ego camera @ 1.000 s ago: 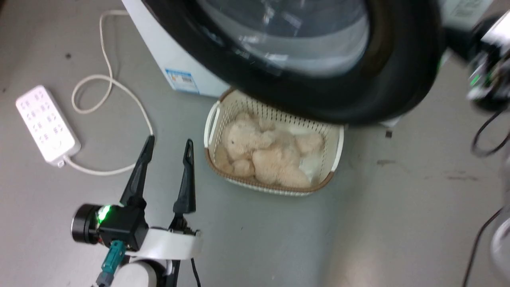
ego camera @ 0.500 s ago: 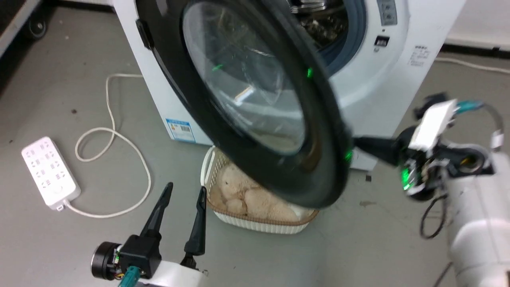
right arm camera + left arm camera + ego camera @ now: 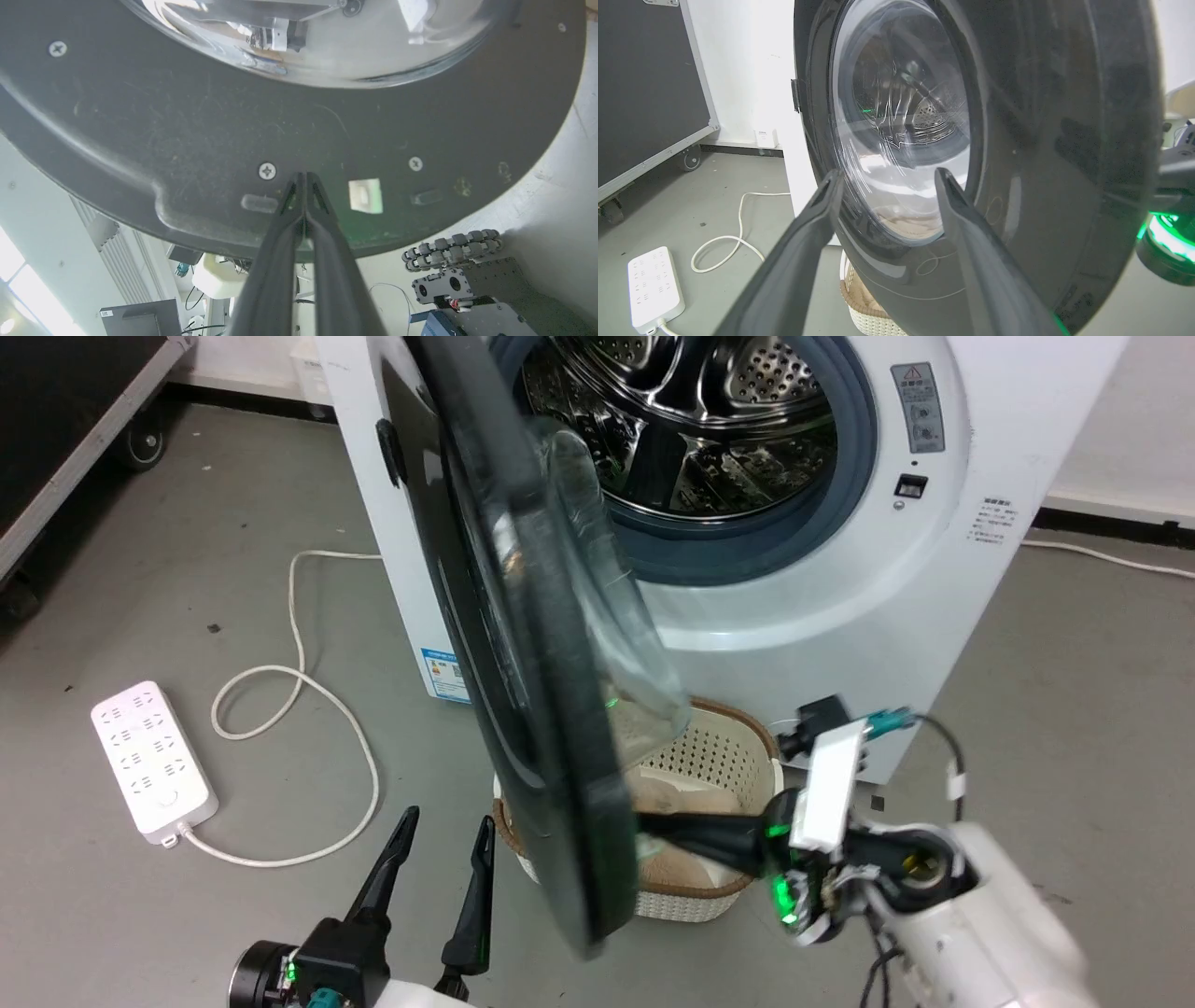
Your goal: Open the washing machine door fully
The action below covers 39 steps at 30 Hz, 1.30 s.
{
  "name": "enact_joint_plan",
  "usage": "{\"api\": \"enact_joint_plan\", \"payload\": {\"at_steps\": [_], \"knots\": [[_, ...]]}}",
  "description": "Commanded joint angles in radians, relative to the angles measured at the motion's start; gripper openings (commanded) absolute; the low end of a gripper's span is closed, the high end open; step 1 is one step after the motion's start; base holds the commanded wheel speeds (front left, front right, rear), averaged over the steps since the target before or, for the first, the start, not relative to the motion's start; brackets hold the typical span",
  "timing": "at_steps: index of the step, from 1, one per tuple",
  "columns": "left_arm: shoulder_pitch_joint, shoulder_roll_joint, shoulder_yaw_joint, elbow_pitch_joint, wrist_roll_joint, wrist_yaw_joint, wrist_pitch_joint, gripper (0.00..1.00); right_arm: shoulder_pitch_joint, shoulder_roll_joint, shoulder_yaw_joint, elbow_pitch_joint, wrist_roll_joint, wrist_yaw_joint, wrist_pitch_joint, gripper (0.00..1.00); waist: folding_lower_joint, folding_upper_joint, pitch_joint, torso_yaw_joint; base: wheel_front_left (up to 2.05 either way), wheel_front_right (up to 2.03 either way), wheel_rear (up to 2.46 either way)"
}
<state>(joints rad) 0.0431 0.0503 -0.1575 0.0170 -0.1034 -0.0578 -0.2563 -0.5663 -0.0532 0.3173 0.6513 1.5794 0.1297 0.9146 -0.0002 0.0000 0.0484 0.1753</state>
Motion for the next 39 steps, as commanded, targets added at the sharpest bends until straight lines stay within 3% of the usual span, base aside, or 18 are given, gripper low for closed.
{"api": "enact_joint_plan", "payload": {"at_steps": [1,4,5,6,7,11,15,21,25,29,34,39], "knots": [[0.01,0.001,-0.002,-0.002,-0.004,-0.009,-0.006,1.0,0.02,0.003,0.023,-0.018,0.022,0.001,-0.02,0.0,0.0002,0.0,-0.003,0.003,0.0,0.0,0.0],[0.02,0.001,-0.002,-0.003,-0.004,-0.008,-0.006,1.0,0.043,0.003,0.087,-0.057,0.05,0.001,-0.085,0.0,0.0002,0.0,-0.008,0.005,0.0,0.0,0.0],[0.022,0.001,0.001,-0.004,-0.005,-0.005,-0.006,1.0,0.049,0.003,0.098,-0.065,0.052,0.001,-0.112,0.14,0.0002,0.0,-0.011,0.005,0.0,0.0,0.0],[0.025,0.002,0.006,-0.005,-0.007,-0.004,-0.006,1.0,0.054,0.003,0.104,-0.07,0.047,0.001,-0.141,0.82,0.0002,0.0,-0.014,0.004,0.0,0.0,0.0],[0.027,0.004,0.01,-0.006,-0.009,-0.003,-0.006,1.0,0.056,0.003,0.106,-0.071,0.035,0.001,-0.168,1.0,0.0002,0.0,-0.015,0.002,0.0,0.0,0.0],[0.036,0.009,0.02,-0.011,-0.012,0.001,-0.006,1.0,0.066,-0.029,0.09,-0.101,-0.025,0.001,-0.273,1.0,0.0002,0.0,-0.027,-0.016,0.0,0.0,0.0],[0.039,0.019,0.031,-0.008,-0.022,0.0,-0.006,1.0,0.085,-0.099,0.058,-0.178,-0.154,0.001,-0.45,1.0,0.0002,0.0,-0.043,-0.044,0.0,0.0,0.0],[0.04,0.039,0.056,-0.001,-0.044,-0.005,-0.006,1.0,0.145,-0.243,0.074,-0.332,-0.547,0.001,-0.792,1.0,0.0002,0.0,-0.067,-0.095,0.0,0.0,0.0],[0.044,0.05,0.071,0.0,-0.057,-0.003,-0.006,1.0,0.215,-0.297,0.036,-0.38,-0.838,0.001,-0.971,1.0,0.0002,0.0,-0.08,-0.122,0.0,0.0,0.0],[0.055,0.058,0.083,-0.001,-0.069,0.0,-0.006,1.0,0.326,-0.264,-0.089,-0.456,-1.1,0.001,-1.075,1.0,0.0002,0.0,-0.086,-0.143,0.0,0.0,0.0],[0.065,0.06,0.079,-0.001,-0.075,0.002,-0.005,1.0,0.507,-0.126,-0.253,-0.614,-1.366,0.001,-1.119,1.0,0.0002,0.0,-0.09,-0.154,0.0,0.0,0.0],[0.072,0.059,0.074,0.003,-0.077,0.008,-0.005,1.0,0.663,-0.011,-0.328,-0.713,-1.514,0.001,-1.143,1.0,0.0002,0.0,-0.093,-0.16,0.0,0.0,0.0]]}}
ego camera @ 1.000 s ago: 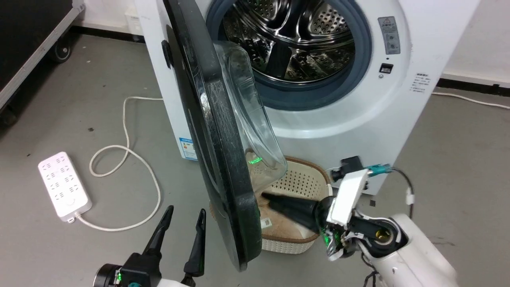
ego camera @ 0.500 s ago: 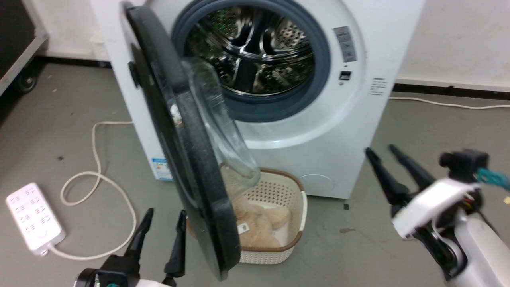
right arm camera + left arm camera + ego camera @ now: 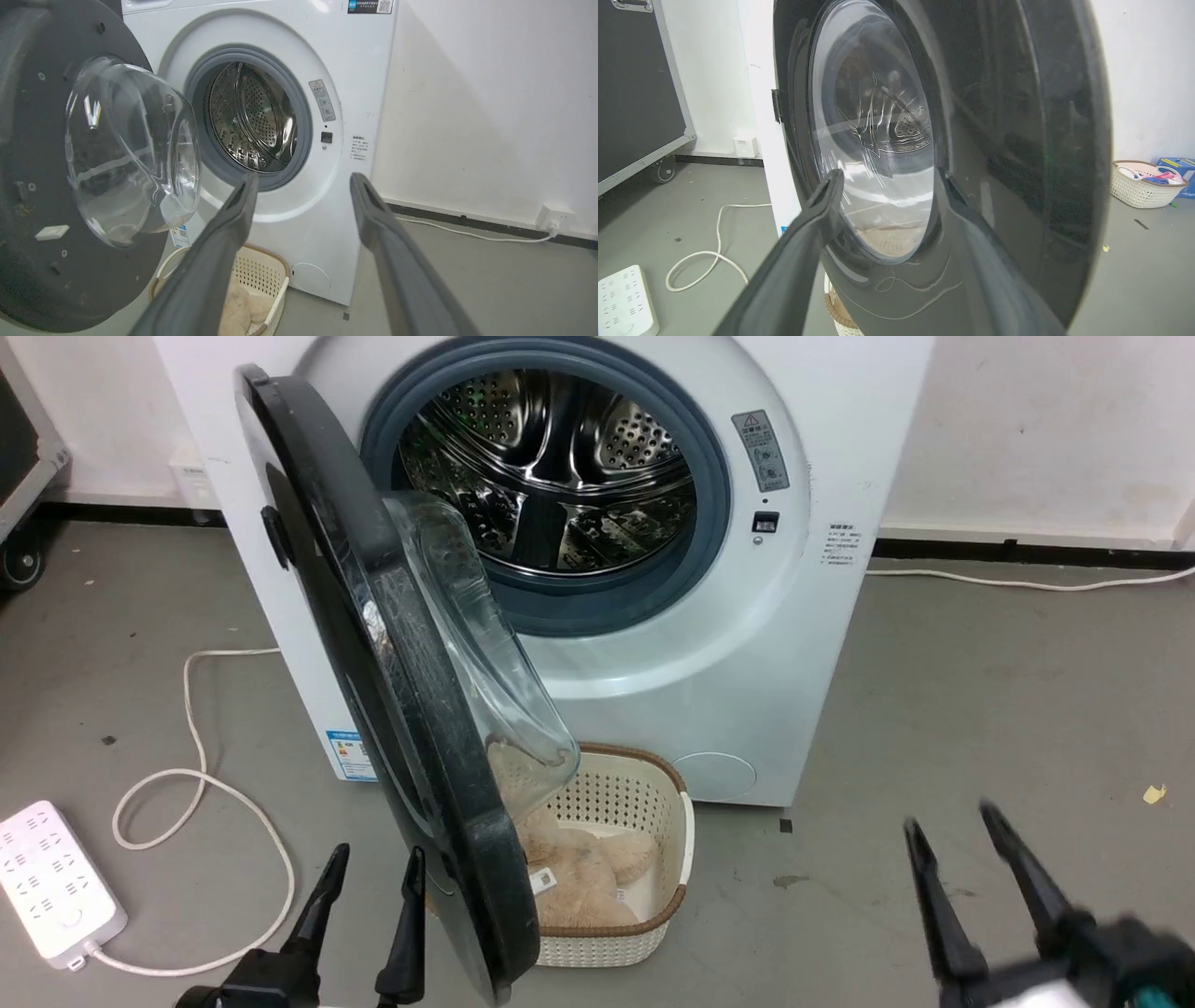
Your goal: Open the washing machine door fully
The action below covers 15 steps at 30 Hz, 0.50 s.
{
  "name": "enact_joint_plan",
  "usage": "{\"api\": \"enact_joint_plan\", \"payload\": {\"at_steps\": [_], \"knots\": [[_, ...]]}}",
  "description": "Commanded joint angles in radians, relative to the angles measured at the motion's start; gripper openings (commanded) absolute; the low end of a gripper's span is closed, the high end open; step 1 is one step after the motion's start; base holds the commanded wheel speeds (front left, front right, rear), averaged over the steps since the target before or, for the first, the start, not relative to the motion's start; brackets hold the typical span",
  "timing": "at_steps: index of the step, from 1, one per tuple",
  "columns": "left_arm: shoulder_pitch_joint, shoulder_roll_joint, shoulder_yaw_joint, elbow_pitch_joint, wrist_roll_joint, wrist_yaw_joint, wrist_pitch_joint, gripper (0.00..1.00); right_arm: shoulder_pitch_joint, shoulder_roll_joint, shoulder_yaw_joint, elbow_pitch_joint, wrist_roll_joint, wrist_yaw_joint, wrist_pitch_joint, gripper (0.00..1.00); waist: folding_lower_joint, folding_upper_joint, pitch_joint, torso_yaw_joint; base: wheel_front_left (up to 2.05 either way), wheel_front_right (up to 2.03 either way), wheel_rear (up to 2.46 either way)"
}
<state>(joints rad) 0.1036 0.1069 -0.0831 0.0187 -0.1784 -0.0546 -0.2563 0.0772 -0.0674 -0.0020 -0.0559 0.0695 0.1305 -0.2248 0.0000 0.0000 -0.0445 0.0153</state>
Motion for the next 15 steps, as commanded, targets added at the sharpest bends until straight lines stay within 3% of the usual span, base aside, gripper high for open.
{"api": "enact_joint_plan", "payload": {"at_steps": [1,4,15], "knots": [[0.011,0.002,-0.003,0.003,-0.002,0.005,-0.005,1.0,0.041,0.01,-0.02,-0.011,-0.017,0.0,-0.005,1.0,0.0,0.0,-0.001,0.0,0.0,0.0,0.0],[0.013,0.001,-0.008,0.009,-0.003,0.006,-0.005,1.0,0.09,0.016,-0.053,-0.007,0.01,0.0,-0.008,1.0,0.0,0.0,-0.004,0.002,0.0,0.0,0.0],[0.016,0.006,-0.02,0.032,0.008,0.025,-0.005,1.0,0.11,0.017,-0.014,0.029,0.046,0.0,-0.002,1.0,0.0,0.0,-0.004,-0.005,0.0,0.0,0.0]]}}
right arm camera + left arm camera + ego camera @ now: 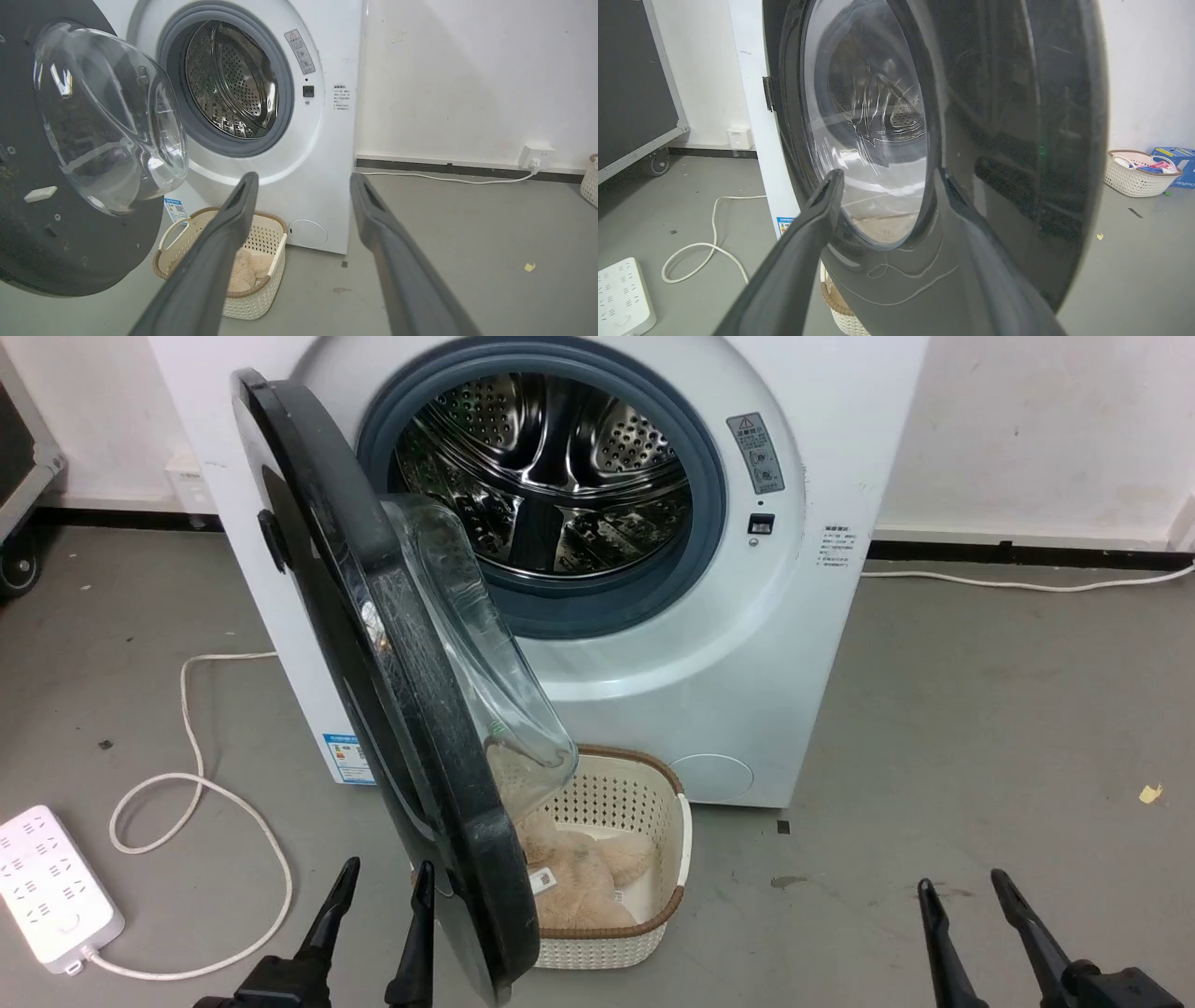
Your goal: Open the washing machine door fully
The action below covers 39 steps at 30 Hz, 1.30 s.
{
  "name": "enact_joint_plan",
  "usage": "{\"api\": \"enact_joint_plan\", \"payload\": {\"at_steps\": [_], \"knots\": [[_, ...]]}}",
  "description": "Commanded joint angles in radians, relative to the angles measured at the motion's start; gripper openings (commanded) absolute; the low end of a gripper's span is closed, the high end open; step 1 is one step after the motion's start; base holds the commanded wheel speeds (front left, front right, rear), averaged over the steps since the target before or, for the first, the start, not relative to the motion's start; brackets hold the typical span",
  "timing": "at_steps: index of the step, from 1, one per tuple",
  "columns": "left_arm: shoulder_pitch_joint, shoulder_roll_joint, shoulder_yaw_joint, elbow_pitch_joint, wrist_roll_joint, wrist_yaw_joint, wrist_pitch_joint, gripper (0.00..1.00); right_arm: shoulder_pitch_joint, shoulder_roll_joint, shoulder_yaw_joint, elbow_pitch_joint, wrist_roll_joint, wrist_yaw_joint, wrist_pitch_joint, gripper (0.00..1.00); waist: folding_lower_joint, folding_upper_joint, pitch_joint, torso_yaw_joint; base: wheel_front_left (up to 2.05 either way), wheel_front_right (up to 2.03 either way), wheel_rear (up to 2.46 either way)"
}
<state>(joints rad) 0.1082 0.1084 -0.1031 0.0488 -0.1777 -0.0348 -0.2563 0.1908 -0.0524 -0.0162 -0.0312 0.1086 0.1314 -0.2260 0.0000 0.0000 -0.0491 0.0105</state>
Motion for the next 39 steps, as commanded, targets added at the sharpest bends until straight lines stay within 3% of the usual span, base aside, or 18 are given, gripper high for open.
{"api": "enact_joint_plan", "payload": {"at_steps": [1,2,3,4,5,11,17,22,27,29,34,39], "knots": [[0.01,0.004,0.0,0.002,0.007,0.007,-0.005,1.0,-0.006,0.002,0.001,0.004,0.008,-0.001,0.001,1.0,0.0,0.0,0.001,0.0,0.0,0.0,0.0],[0.009,0.005,0.0,0.002,0.006,0.008,-0.005,1.0,-0.009,0.002,0.001,0.004,0.008,-0.001,0.002,1.0,0.0,0.0,0.002,0.001,0.0,0.0,0.0],[0.007,0.005,-0.001,0.002,0.006,0.009,-0.005,0.93,-0.012,0.002,0.001,0.003,0.009,-0.001,0.003,1.0,0.0,0.0,0.003,0.002,0.0,0.0,0.0],[0.006,0.005,-0.001,0.002,0.006,0.009,-0.005,0.29,-0.014,0.002,0.0,0.003,0.009,-0.001,0.004,1.0,0.0,0.0,0.003,0.003,0.0,0.0,0.0],[0.005,0.005,-0.002,0.002,0.005,0.009,-0.005,0.0,-0.015,0.002,0.0,0.002,0.009,-0.001,0.005,1.0,0.0,0.0,0.004,0.003,0.0,0.0,0.0],[-0.01,0.0,0.021,-0.052,-0.007,0.019,-0.005,0.0,-0.019,0.002,-0.001,0.002,0.01,-0.001,0.003,1.0,0.0,0.0,0.005,0.007,0.0,0.0,0.0],[-0.063,-0.015,0.119,-0.238,-0.038,0.059,-0.005,0.0,-0.021,0.002,-0.002,-0.003,0.013,-0.001,0.001,1.0,0.0,0.0,0.002,0.013,0.0,0.0,0.0],[-0.145,-0.002,0.124,-0.422,-0.021,0.064,0.003,0.0,-0.022,0.002,0.003,-0.008,0.012,-0.001,0.004,1.0,0.0,0.0,0.001,0.017,0.0,0.0,0.0],[-0.215,-0.006,0.033,-0.568,0.002,0.047,0.086,0.0,-0.024,0.002,0.007,-0.011,0.014,-0.001,0.004,1.0,0.0,0.0,0.001,0.018,0.0,0.0,0.0],[-0.213,-0.017,-0.072,-0.587,0.015,0.031,0.173,0.0,-0.027,0.002,0.012,-0.01,0.017,-0.001,0.003,1.0,0.0,0.0,0.002,0.015,0.0,0.0,0.0],[-0.138,-0.037,-0.257,-0.506,0.001,0.016,0.294,0.0,-0.033,0.002,0.014,-0.006,0.025,-0.001,0.0,1.0,0.0,0.0,0.006,0.01,0.0,0.0,0.0],[-0.062,-0.047,-0.351,-0.362,-0.023,0.03,0.32,0.0,-0.037,0.002,0.017,0.001,0.028,-0.001,-0.006,1.0,0.0,0.0,0.014,0.007,0.0,0.0,0.0]]}}
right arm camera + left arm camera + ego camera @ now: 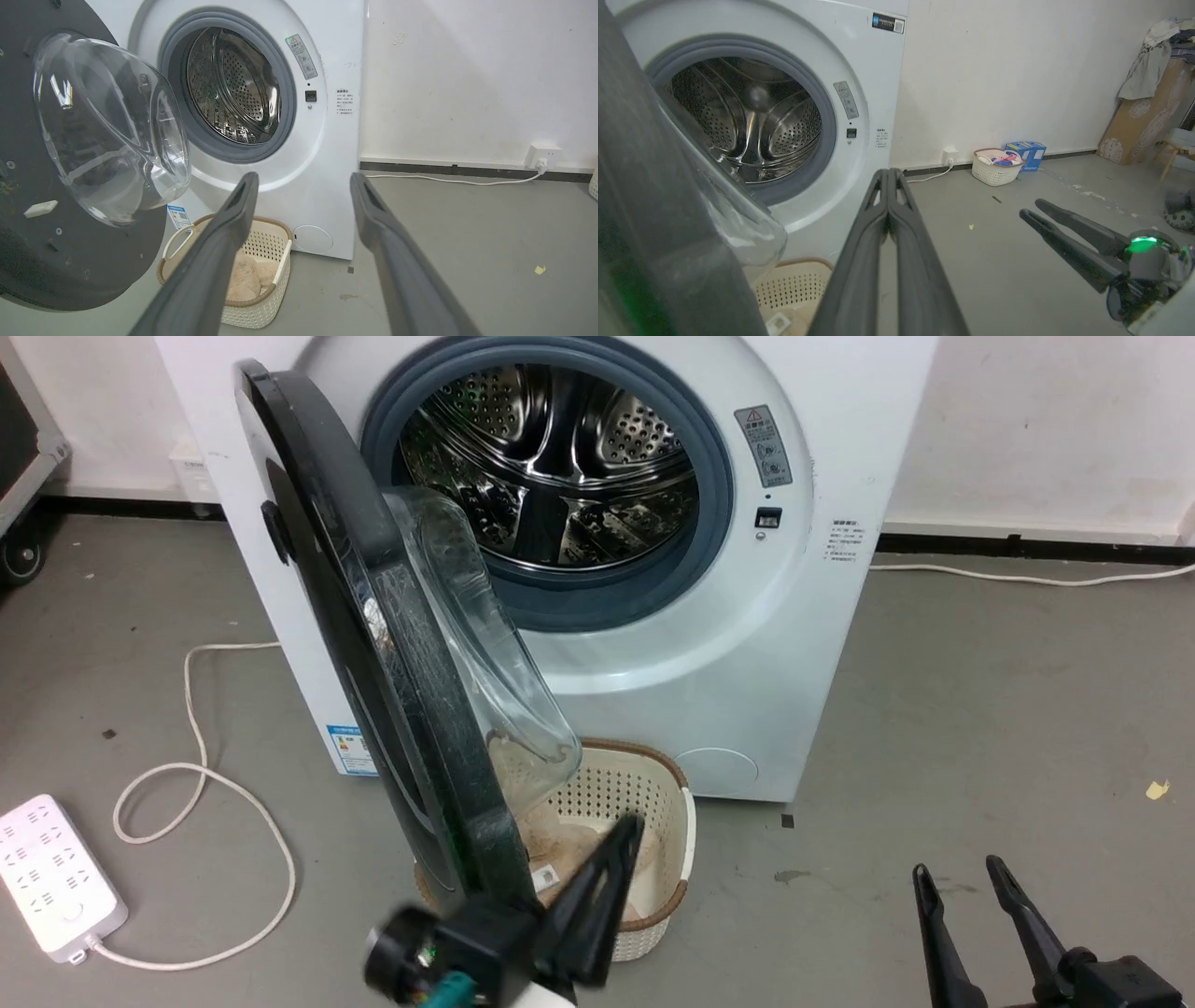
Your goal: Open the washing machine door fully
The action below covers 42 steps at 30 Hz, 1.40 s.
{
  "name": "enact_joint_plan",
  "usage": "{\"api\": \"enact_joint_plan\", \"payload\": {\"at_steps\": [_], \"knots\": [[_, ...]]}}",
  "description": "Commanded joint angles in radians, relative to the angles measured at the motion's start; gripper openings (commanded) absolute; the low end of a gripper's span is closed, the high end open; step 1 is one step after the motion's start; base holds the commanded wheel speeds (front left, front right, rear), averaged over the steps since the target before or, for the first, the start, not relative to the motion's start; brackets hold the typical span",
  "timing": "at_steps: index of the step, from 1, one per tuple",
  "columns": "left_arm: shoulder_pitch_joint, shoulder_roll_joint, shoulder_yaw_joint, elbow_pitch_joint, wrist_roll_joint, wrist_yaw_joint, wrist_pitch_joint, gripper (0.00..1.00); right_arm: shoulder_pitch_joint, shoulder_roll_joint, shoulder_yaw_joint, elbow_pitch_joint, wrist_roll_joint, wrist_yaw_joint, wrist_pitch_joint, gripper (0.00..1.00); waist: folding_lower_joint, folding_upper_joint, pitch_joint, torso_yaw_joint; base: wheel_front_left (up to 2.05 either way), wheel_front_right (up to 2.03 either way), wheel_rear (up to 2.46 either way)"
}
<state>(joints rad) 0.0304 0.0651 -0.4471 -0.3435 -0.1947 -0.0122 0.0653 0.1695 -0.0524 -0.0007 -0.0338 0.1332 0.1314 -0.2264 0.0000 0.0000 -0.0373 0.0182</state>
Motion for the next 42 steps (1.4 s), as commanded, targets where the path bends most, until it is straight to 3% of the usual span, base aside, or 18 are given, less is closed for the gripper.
{"api": "enact_joint_plan", "payload": {"at_steps": [1,9,16,26,33,42], "knots": [[0.022,-0.004,-0.012,0.063,-0.005,0.01,-0.001,0.0,-0.016,0.002,0.003,0.005,0.004,-0.001,-0.006,1.0,0.0,0.0,0.004,-0.002,0.0,0.0,0.0],[0.008,-0.001,0.044,0.262,-0.024,0.061,-0.05,0.0,-0.016,0.002,0.007,0.014,0.005,-0.001,-0.01,1.0,0.0,0.0,0.015,-0.003,0.0,0.0,0.0],[0.006,0.014,0.087,0.324,-0.042,0.075,-0.089,0.0,-0.01,0.002,0.008,0.015,0.003,-0.001,-0.009,1.0,0.0,0.0,0.013,0.023,0.0,0.0,0.0],[0.065,0.053,0.14,0.342,-0.07,0.102,-0.109,0.0,0.004,0.002,0.015,0.021,0.011,-0.001,-0.009,1.0,0.0,0.0,-0.003,0.145,0.0,0.0,0.0],[0.072,0.125,0.249,0.309,-0.094,0.142,-0.105,0.0,0.001,0.002,0.031,0.027,0.009,-0.001,-0.005,1.0,0.0,0.0,0.004,0.246,0.0,0.0,0.0],[0.006,0.246,0.386,0.319,-0.138,0.14,-0.068,0.0,-0.029,0.002,0.057,0.017,-0.009,-0.001,0.01,1.0,0.0,0.0,0.066,0.253,0.0,0.0,0.0]]}}
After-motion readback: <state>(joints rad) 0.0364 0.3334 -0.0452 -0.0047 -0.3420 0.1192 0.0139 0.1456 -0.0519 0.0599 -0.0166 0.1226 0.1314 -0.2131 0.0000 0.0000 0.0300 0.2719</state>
